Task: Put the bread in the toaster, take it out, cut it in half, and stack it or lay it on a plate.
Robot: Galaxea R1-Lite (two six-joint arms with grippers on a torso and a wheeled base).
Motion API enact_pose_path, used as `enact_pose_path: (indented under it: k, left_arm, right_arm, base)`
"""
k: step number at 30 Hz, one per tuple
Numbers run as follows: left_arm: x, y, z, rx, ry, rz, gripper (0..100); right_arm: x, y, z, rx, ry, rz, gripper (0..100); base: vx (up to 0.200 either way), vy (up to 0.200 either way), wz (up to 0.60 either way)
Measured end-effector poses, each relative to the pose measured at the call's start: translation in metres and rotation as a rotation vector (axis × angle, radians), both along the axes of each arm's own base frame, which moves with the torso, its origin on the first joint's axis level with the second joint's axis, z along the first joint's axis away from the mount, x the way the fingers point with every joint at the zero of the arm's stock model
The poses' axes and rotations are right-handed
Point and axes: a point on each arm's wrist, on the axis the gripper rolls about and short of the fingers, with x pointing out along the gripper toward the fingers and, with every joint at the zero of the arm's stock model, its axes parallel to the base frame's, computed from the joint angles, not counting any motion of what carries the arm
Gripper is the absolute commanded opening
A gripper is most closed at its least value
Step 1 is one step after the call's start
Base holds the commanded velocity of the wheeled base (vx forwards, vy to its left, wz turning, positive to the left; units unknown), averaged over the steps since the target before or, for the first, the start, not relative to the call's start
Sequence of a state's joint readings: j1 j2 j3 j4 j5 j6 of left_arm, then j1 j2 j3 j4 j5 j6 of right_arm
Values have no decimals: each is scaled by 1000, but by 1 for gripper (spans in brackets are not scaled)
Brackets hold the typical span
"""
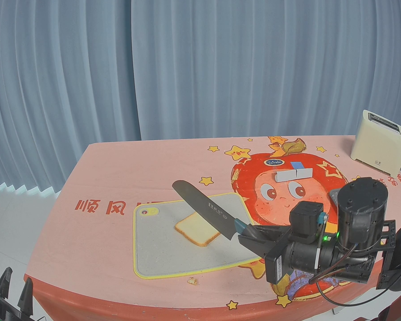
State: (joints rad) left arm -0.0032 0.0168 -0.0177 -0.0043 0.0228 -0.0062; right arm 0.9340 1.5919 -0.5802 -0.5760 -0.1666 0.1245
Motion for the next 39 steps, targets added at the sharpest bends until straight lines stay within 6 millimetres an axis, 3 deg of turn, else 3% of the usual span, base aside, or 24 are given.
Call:
enact_pose_path:
  k: [24, 39]
  left_arm:
    - [0, -1, 2, 46, -16, -25, 0]
    - [0, 0, 2, -18, -21, -1, 0]
  right_arm:
    - [-4, 2, -5, -26, 11, 6, 0]
    - [-3, 1, -6, -28, 12, 3, 0]
  base:
    - [0, 0, 0]
    - [0, 0, 0]
